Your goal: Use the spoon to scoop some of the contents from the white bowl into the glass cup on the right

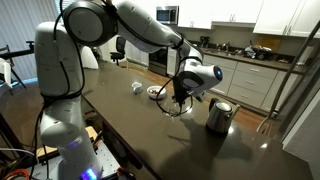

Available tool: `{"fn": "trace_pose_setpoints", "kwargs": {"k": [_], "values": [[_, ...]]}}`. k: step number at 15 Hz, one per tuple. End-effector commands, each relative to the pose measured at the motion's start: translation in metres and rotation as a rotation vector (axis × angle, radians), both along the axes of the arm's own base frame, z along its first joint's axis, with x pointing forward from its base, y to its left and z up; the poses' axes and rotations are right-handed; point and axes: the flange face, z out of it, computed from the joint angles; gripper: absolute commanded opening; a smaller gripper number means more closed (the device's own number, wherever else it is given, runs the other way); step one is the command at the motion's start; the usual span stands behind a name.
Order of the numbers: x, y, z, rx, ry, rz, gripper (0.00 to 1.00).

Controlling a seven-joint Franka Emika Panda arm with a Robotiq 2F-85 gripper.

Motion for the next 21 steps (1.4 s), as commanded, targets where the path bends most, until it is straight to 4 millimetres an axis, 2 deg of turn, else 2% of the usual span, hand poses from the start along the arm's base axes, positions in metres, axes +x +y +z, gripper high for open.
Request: {"fn": "trace_pose_setpoints", "kwargs": {"k": [1, 11, 21], "values": [[-0.003, 0.007, 0.0, -0.018, 0.035, 0.007, 0.05], [-0.01, 0.015, -0.005, -0.115, 0.104, 0.043, 0.05], [0.003, 0.046, 0.02, -0.247, 0.118, 0.123, 0.05]]}}
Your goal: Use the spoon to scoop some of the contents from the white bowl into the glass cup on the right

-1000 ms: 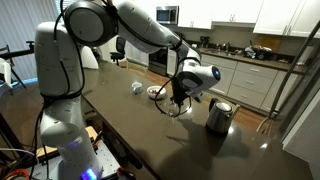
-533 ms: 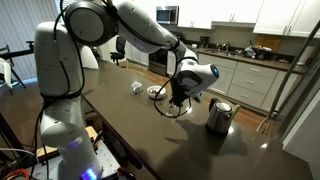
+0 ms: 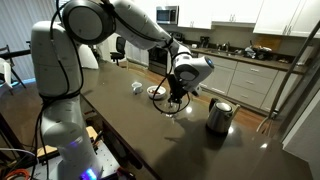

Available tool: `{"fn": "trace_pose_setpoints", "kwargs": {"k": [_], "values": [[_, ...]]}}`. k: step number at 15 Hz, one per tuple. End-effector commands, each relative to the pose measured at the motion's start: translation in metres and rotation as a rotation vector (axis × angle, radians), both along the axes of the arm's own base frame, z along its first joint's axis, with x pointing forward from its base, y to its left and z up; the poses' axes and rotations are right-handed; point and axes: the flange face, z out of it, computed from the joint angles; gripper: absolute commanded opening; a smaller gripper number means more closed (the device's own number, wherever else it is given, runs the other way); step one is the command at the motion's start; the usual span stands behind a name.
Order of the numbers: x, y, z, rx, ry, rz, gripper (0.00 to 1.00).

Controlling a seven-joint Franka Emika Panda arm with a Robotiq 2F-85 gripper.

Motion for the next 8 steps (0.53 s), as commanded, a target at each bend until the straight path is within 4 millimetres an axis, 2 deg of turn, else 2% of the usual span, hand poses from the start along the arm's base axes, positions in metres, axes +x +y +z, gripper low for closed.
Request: {"fn": "trace_pose_setpoints", "kwargs": {"k": [1, 8], "values": [[0.001, 0.013, 0.02, -0.062, 0.0, 0.018, 0.05], [0.017, 0.033, 0.06, -0.157, -0.029, 0.086, 0.05]]}}
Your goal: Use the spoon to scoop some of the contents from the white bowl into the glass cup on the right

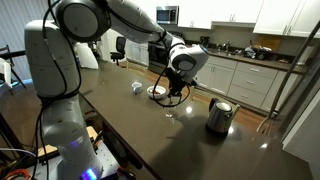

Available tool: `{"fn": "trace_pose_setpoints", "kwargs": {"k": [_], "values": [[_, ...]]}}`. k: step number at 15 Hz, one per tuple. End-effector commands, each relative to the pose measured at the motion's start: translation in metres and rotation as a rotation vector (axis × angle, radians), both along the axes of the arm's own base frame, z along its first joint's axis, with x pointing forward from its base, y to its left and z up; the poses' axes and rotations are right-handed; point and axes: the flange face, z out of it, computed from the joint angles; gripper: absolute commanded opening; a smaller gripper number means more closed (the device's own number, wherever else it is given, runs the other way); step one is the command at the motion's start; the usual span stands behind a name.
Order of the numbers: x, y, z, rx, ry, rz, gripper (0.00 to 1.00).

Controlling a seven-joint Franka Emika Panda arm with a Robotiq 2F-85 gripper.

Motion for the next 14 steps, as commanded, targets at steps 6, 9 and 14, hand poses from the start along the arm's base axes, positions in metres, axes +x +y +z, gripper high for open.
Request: {"fn": "trace_pose_setpoints", "kwargs": {"k": [6, 9, 14], "values": [[0.032, 0.03, 0.052, -0.067, -0.097, 0.066, 0.05], [0.048, 0.054, 0.054, -0.013, -0.145, 0.102, 0.05], [0.073, 0.112, 0.036, 0.116, -0.194, 0.177, 0.05]]}}
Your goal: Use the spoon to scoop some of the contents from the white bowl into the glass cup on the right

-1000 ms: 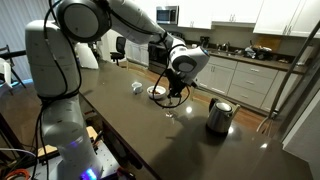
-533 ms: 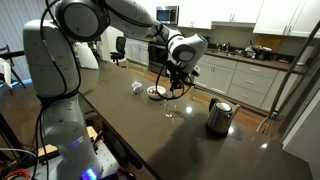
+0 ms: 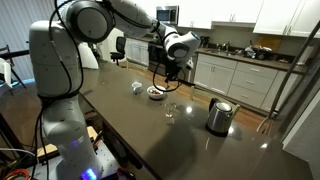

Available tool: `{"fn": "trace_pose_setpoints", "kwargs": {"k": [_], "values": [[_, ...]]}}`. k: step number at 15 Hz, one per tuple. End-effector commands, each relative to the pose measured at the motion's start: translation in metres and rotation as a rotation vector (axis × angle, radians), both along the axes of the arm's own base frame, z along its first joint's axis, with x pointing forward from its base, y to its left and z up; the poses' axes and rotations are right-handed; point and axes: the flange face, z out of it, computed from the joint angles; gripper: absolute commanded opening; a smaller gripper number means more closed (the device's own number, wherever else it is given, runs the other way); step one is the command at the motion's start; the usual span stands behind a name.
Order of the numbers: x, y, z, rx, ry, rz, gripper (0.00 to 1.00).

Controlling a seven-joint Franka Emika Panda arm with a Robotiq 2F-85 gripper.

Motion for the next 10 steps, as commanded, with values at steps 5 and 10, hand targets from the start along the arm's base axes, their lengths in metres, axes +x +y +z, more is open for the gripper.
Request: {"fn": "trace_pose_setpoints", "kwargs": {"k": [5, 10], "values": [[0.03, 0.072, -0.044, 0.16, -0.012, 0.139, 0.05], [0.034, 0.11, -0.084, 0.216, 0.026, 0.193, 0.05]]}}
